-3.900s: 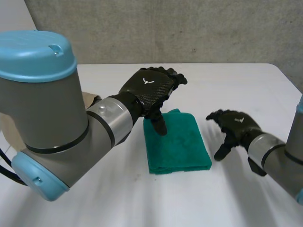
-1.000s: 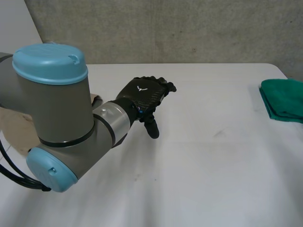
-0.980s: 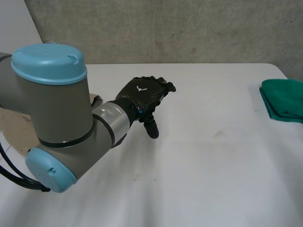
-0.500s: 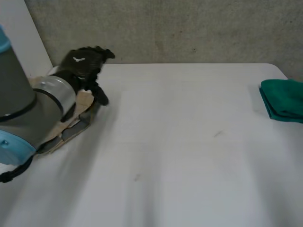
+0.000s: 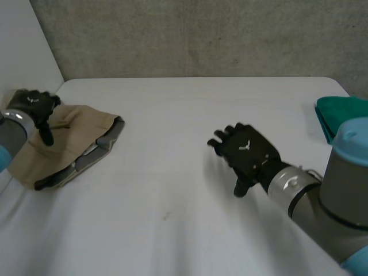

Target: Fold the laundry.

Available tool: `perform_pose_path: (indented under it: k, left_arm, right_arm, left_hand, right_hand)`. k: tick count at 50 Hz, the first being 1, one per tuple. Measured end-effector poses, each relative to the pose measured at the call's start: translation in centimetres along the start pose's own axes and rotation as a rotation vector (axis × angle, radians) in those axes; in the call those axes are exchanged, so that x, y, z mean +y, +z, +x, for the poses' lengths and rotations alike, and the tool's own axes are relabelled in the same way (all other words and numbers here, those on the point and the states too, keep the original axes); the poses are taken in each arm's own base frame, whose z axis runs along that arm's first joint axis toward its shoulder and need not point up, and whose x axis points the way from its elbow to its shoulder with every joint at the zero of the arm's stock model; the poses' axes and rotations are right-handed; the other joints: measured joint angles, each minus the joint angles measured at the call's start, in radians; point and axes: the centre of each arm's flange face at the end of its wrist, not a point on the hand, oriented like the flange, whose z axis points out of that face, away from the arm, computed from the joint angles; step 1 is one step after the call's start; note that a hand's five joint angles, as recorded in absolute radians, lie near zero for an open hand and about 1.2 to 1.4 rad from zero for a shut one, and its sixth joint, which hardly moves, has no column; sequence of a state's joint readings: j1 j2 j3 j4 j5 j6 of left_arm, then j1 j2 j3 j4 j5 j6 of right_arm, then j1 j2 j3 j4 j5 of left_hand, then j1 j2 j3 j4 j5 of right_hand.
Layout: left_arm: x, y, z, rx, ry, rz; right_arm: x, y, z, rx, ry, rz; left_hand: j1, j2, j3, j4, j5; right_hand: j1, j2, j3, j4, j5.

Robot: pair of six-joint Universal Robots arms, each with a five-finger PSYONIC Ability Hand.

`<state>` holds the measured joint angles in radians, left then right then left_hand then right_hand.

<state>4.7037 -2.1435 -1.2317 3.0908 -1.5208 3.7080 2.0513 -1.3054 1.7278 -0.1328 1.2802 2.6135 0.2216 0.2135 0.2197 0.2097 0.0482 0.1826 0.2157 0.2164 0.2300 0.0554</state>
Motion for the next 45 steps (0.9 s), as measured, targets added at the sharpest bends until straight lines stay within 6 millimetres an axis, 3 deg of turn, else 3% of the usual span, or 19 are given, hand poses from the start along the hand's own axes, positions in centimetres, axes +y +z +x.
perform_pose_path:
  k: [4, 9, 18, 25, 38, 45]
  left_arm:
    - [2.2, 0.7, 0.1, 0.019, 0.057, -0.070]
    - [3.8, 0.1, 0.5, 0.069, 0.109, -0.134]
    - [3.1, -3.6, 0.7, 0.202, 0.104, -0.086]
    - [3.7, -4.9, 1.0, 0.253, 0.090, -0.078]
    - [6.5, -4.1, 1.3, 0.269, 0.146, -0.136]
    - [7.3, -3.1, 1.3, 0.227, 0.171, -0.128]
  right_arm:
    - [1.1, -0.1, -0.7, -0.010, 0.005, -0.020]
    - [1.9, -0.2, -0.9, -0.011, 0.012, -0.036]
    - [2.7, -0.4, -1.2, -0.010, 0.017, -0.047]
    - [2.9, -0.5, -1.4, -0.013, 0.017, -0.045]
    - [3.0, -0.5, -1.5, -0.014, 0.015, -0.039]
    - [3.0, -0.5, -1.4, -0.013, 0.014, -0.039]
  left_hand:
    - [0.000, 0.000, 0.000, 0.000, 0.000]
    - [0.000, 0.000, 0.000, 0.000, 0.000]
    - [0.000, 0.000, 0.000, 0.000, 0.000]
    - [0.000, 0.000, 0.000, 0.000, 0.000]
    - [0.033, 0.042, 0.033, 0.043, 0.036]
    - [0.370, 0.358, 0.350, 0.354, 0.333]
  right_hand:
    - [0.000, 0.000, 0.000, 0.000, 0.000]
    - [0.000, 0.000, 0.000, 0.000, 0.000]
    - [0.000, 0.000, 0.000, 0.000, 0.000]
    - [0.000, 0.000, 0.000, 0.000, 0.000]
    - [0.000, 0.000, 0.000, 0.000, 0.000]
    - [0.000, 0.000, 0.000, 0.000, 0.000]
